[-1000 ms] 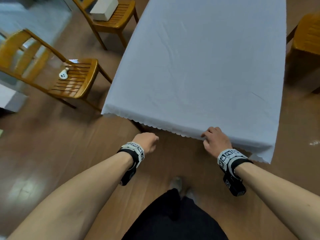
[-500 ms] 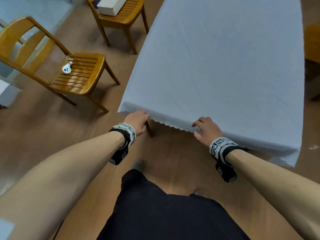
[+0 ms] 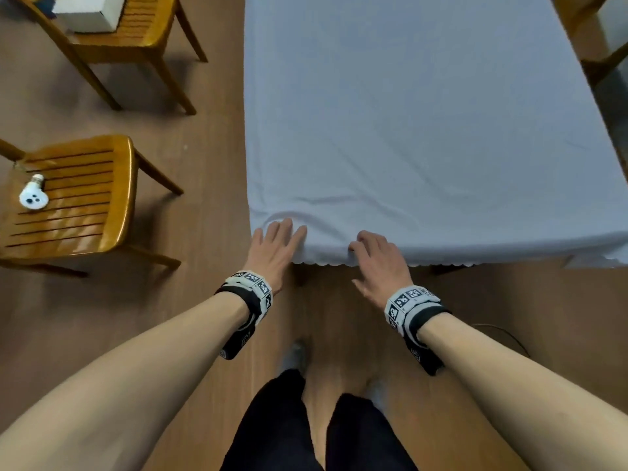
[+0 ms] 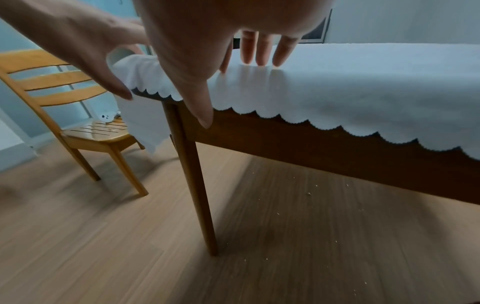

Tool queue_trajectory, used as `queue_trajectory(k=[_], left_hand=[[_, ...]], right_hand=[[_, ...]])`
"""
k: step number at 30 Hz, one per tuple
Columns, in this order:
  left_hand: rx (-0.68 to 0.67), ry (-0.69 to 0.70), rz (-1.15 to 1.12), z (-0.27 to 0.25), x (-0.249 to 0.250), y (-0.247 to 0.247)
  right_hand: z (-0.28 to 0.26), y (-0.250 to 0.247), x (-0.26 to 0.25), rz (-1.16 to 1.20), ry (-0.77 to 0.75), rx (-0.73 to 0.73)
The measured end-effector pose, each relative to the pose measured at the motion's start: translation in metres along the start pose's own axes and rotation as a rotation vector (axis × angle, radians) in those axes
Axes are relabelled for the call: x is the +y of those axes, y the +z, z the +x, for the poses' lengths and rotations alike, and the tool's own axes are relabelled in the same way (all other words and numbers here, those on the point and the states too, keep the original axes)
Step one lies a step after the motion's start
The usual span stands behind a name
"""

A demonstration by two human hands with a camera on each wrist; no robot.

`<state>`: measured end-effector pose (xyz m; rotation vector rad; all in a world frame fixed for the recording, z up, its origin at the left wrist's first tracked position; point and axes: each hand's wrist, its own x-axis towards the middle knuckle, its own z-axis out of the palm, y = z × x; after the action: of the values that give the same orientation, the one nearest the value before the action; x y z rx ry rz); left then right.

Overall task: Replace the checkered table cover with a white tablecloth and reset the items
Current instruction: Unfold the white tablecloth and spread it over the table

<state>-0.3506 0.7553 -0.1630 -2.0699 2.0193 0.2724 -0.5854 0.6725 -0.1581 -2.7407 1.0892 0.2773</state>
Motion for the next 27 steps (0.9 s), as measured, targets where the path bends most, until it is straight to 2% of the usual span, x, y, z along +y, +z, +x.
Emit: queue_trajectory(k=[8,12,15,27], left_hand=[[0.199,0.163,-0.044,-0.008,-0.024,0.015],[0.258,0.189,-0.103,-0.008,-0.033,0.008],[0.251,0.241,-0.106,-0.007,-0.036,0.003],[0.131,0.252,-0.024,-0.015,-0.046,0.013]], right_hand=[[0.009,0.018,-0.001,-0.032,0.054,0.204],[0.007,0.022,-0.009,-0.005,0.092,0.297],[0.006,0.021,-0.012,0.032,0.108,0.371],[-0.010,0.043,-0.030,0.144,0.143,0.369]])
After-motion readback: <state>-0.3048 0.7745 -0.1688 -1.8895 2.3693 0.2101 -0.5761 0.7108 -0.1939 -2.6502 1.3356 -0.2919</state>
